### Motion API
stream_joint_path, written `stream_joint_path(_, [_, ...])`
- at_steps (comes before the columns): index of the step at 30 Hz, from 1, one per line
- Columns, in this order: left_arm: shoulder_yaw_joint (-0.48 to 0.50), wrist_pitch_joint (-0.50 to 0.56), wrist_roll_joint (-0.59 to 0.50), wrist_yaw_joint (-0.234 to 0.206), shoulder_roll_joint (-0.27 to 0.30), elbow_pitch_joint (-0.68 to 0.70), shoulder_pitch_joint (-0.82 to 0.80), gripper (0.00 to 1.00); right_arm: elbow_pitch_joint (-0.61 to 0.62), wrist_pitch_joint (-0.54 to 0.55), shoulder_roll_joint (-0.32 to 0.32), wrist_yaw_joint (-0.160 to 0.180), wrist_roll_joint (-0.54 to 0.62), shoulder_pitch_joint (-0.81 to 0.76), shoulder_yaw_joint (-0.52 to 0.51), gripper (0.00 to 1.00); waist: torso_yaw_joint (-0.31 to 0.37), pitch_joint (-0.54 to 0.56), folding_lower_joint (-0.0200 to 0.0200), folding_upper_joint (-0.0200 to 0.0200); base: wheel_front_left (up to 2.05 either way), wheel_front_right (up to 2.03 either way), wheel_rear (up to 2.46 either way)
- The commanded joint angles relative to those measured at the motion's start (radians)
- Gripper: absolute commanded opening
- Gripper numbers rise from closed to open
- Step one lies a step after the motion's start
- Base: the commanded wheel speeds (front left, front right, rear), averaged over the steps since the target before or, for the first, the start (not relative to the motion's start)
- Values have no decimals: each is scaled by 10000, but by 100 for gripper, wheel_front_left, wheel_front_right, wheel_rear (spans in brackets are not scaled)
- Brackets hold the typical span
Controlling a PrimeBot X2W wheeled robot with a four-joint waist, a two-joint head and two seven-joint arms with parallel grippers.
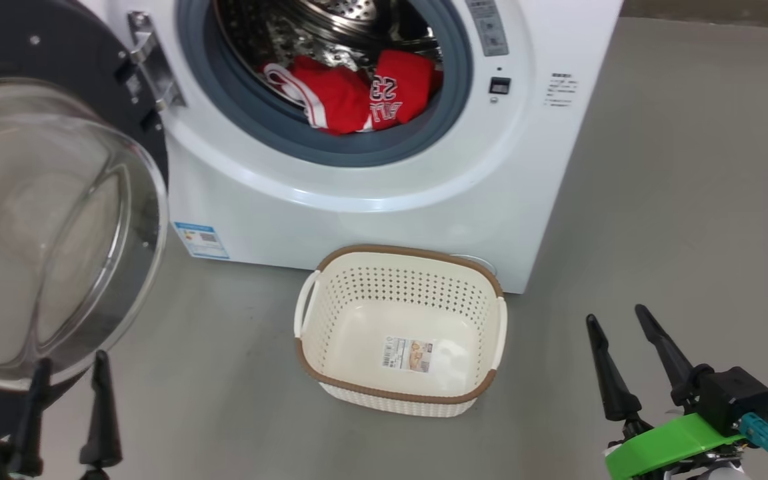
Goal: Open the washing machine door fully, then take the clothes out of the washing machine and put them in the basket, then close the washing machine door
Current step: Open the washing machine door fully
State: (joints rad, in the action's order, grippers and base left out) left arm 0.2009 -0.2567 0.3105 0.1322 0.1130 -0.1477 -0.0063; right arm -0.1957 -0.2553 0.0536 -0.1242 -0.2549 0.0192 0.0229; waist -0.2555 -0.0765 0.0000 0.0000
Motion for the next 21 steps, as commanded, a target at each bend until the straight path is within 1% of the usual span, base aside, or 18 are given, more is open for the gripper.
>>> stream_joint_path(1, [235, -51, 14, -15, 303, 295, -38, 100, 290, -65, 16, -65, 3, -8, 163, 100, 280, -35, 0, 0, 0, 0, 0])
stream_joint_path(12, [-1234, -51, 481, -15, 756, 870, 119, 100, 468, -65, -21, -65, -1, -104, -251, 100, 1449, -162, 0, 0, 0, 0, 0])
stream_joint_path(21, [-1642, -51, 753, -15, 815, 1011, 209, 100, 669, -65, -30, -65, -31, -260, -566, 100, 2268, -266, 0, 0, 0, 0, 0])
